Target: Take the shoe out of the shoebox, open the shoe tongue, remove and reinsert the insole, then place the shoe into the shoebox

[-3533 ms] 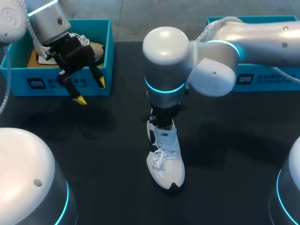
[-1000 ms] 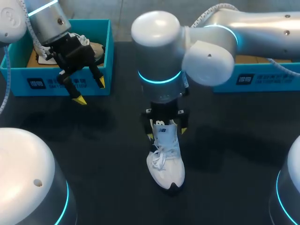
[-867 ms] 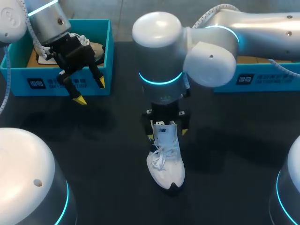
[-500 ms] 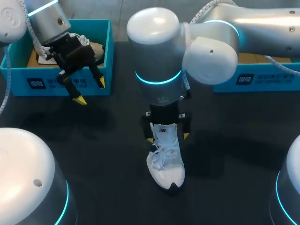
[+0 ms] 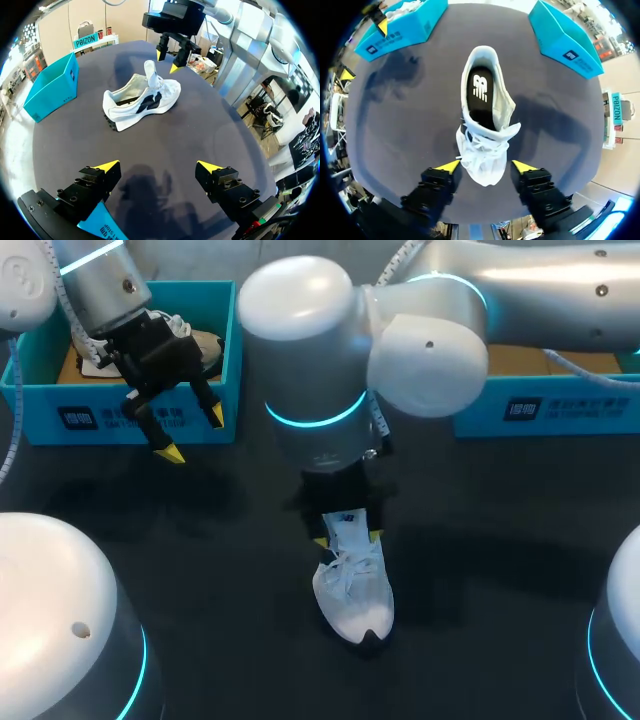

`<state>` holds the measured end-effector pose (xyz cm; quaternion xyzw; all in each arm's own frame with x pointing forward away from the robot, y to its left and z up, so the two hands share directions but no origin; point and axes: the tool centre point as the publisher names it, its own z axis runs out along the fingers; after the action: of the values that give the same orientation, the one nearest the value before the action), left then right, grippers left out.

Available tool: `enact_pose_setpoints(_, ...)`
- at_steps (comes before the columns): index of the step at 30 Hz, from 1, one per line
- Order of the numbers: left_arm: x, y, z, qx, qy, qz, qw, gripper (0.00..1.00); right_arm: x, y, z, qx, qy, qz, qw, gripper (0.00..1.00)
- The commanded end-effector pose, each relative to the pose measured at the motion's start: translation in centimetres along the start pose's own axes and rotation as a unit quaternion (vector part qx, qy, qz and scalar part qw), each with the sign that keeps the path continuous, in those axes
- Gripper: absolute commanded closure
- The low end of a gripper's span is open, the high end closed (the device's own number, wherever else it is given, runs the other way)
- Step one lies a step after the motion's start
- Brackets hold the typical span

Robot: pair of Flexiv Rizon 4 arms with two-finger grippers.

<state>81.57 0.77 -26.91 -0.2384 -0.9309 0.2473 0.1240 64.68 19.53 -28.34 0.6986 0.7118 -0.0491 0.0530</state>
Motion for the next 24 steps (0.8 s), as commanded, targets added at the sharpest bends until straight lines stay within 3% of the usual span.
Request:
enact_pose_setpoints(1,0.0,0.0,0.0,-0.001,0.0,0.0,1.0,0.0,0.1,-0.4,-0.1,0.002,-0.001,0.003,1.0,0.58)
enact_pose_setpoints(9,0.0,0.0,0.0,-0.001,0.0,0.0,1.0,0.0,-0.5,-0.2,0.3,0.006,0.002,0.006,1.0,0.59)
enact_pose_setpoints(16,0.0,0.0,0.0,-0.001,0.0,0.0,1.0,0.0,-0.5,1.1,0.5,0.005,0.003,-0.004,1.0,0.74)
enact_pose_setpoints(24,0.0,0.0,0.0,-0.001,0.0,0.0,1.0,0.0,-0.6,2.7,1.4,0.007,0.012,-0.015,1.0,0.79)
